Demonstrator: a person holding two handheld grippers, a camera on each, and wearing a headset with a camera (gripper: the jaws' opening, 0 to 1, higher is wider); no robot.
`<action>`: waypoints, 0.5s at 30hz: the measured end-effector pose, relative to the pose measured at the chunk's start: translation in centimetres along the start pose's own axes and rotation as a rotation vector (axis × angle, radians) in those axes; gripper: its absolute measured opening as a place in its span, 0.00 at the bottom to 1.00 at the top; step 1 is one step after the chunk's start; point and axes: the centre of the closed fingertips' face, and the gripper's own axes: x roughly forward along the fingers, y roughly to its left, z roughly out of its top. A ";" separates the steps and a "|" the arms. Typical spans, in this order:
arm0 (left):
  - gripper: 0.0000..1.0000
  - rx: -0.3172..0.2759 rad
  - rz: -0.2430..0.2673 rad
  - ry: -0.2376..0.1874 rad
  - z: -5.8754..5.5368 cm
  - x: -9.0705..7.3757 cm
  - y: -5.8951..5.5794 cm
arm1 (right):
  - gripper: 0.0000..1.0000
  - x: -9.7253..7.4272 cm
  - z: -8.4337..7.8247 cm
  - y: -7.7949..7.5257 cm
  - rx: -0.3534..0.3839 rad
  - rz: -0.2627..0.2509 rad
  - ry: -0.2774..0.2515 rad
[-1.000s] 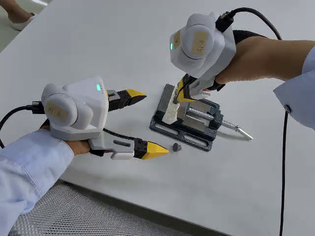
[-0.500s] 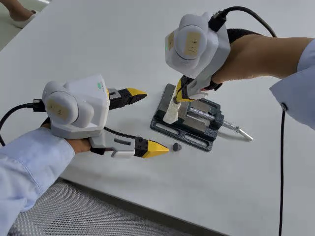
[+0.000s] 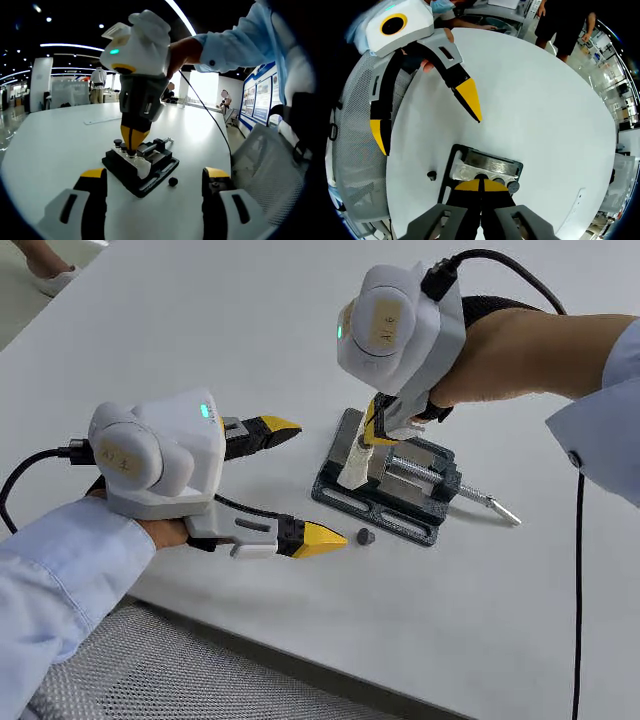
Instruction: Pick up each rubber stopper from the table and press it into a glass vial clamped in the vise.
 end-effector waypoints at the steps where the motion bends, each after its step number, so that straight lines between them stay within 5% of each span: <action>1: 0.75 0.000 0.000 0.001 0.0 0.0 0.0 | 0.00 0.0 0.0 0.0 0.001 0.000 -0.002; 15: 0.75 0.006 -0.006 0.011 -0.1 0.0 -0.2 | 0.00 0.0 0.0 -0.1 0.080 0.000 -0.045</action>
